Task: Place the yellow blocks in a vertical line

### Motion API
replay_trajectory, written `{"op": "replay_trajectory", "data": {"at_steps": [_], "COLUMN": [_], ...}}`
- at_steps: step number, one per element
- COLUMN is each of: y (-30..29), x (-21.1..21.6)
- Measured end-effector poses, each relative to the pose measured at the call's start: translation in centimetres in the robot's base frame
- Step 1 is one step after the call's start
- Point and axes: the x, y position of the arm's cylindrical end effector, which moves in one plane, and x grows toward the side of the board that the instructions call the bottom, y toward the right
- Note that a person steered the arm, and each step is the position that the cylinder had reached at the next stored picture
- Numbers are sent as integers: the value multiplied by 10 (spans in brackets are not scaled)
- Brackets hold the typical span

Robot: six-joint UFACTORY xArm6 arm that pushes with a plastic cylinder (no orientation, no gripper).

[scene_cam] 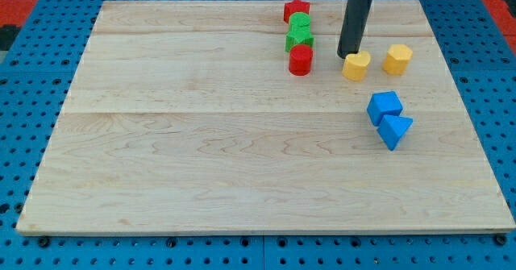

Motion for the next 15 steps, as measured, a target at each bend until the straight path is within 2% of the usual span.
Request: {"op": "replay_trajectory", "data": {"at_steps": [3,7,9,10,11,13,15], "y": [12,38,88,127,138,92,72], "x": [28,30,51,42,19,12,12]}}
